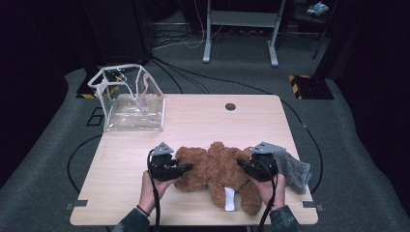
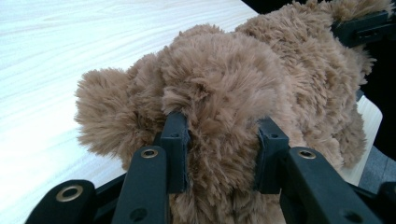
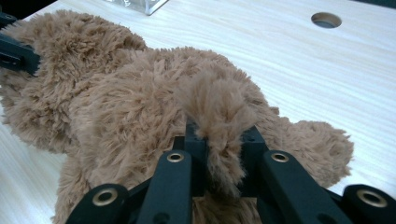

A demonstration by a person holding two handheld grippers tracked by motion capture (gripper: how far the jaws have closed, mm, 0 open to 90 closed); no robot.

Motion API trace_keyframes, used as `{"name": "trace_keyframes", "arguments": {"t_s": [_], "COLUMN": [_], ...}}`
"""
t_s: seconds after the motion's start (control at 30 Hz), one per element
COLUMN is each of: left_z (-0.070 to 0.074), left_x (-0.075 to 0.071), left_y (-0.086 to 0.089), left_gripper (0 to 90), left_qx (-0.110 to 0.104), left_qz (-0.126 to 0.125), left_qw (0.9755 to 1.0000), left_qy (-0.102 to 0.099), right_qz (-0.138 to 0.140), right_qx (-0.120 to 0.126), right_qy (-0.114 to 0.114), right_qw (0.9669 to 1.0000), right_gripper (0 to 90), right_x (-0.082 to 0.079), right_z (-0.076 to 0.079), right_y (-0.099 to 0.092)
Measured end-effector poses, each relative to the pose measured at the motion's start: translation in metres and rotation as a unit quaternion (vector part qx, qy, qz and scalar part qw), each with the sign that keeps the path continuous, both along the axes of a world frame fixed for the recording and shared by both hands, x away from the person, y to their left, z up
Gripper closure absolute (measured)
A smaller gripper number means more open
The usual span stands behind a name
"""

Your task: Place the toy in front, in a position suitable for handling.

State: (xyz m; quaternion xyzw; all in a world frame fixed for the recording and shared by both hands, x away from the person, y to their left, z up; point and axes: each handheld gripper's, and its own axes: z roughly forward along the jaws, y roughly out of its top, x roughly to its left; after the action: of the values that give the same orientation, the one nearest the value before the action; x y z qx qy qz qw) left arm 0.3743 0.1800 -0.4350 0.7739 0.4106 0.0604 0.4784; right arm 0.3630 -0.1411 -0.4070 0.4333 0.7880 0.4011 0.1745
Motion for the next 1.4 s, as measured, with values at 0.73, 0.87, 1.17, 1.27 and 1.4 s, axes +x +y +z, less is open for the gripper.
{"name": "trace_keyframes", "arguments": {"t_s": [0.73, 0.87, 1.17, 1.27, 1.4], "left_z": [0.013, 0.013, 0.015, 0.016, 0.013], "left_x": [0.034, 0.044, 0.067, 0.075, 0.082], "left_y": [0.007, 0.007, -0.004, -0.010, -0.015], "left_gripper": [63.8, 63.8, 63.6, 63.4, 63.2], "left_qx": [-0.020, -0.020, -0.012, -0.004, -0.001], "left_qz": [0.013, 0.016, 0.018, 0.019, 0.019], "left_qw": [0.9997, 0.9997, 0.9998, 0.9998, 0.9998], "left_qy": [-0.005, -0.005, -0.003, -0.004, 0.002], "right_qz": [-0.002, -0.006, -0.018, -0.030, -0.037], "right_qx": [-0.019, -0.024, -0.036, -0.042, -0.043], "right_qy": [-0.019, -0.021, -0.019, -0.016, -0.013], "right_qw": [0.9996, 0.9995, 0.9990, 0.9985, 0.9983], "right_gripper": [80.0, 80.0, 79.9, 79.9, 79.8], "right_x": [0.034, 0.043, 0.066, 0.075, 0.082], "right_z": [0.025, 0.026, 0.028, 0.027, 0.023], "right_y": [0.011, 0.013, 0.009, 0.008, 0.005]}}
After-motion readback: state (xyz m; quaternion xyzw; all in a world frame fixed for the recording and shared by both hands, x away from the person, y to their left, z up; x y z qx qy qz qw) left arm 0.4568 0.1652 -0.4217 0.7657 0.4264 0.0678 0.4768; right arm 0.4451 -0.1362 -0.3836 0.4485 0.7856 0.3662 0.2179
